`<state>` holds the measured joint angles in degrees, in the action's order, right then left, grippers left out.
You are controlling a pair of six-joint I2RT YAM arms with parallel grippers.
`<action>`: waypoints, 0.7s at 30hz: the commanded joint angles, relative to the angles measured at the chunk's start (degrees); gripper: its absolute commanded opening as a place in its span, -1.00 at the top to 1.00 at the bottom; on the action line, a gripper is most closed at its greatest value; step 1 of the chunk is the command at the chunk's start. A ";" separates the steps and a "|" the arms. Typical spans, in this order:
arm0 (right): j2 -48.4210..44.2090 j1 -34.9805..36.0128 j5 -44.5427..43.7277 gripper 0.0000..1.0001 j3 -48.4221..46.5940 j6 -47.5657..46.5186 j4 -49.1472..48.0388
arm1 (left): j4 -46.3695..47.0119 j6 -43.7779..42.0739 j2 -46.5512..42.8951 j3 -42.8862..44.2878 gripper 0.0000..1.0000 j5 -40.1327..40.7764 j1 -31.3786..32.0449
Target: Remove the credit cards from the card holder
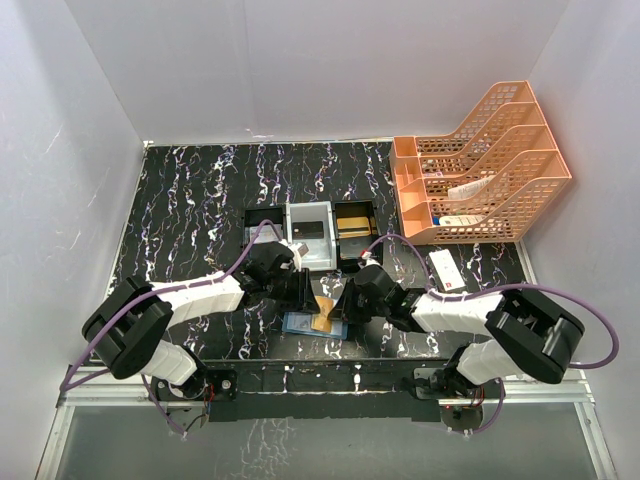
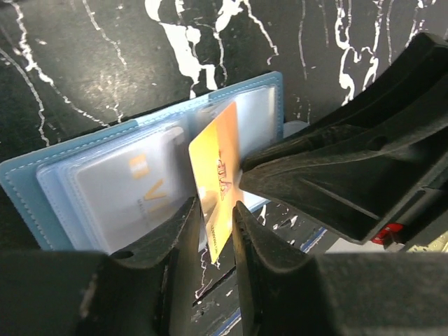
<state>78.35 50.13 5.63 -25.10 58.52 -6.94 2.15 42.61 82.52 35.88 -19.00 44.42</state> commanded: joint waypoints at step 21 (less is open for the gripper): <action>-7.28 -0.29 -2.45 0.30 -0.28 -2.24 1.92 | -7.92 -3.65 -8.98 2.96 1.00 6.19 -0.08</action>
<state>74.61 50.13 2.98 -25.28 57.78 -3.70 -0.71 41.71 76.73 35.70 -16.16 44.38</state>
